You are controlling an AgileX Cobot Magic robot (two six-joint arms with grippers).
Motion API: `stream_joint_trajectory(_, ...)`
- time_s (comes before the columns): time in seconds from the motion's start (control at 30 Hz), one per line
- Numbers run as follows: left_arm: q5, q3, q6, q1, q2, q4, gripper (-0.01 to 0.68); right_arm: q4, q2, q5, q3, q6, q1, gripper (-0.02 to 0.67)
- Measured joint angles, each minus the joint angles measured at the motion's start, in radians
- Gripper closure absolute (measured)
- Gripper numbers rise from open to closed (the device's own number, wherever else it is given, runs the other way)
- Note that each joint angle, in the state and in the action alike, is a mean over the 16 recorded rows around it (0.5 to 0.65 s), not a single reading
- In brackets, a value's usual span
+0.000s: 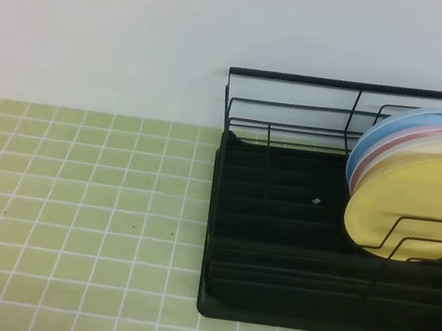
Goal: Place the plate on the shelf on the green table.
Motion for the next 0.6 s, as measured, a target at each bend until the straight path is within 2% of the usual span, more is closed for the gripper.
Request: stream_joint_trajectory(0.6,0.0,0.0,0.0,0.0,0.0,0.0,0.673,0.018,-0.001,-0.003,0.002,0.002,-0.059,0.652)
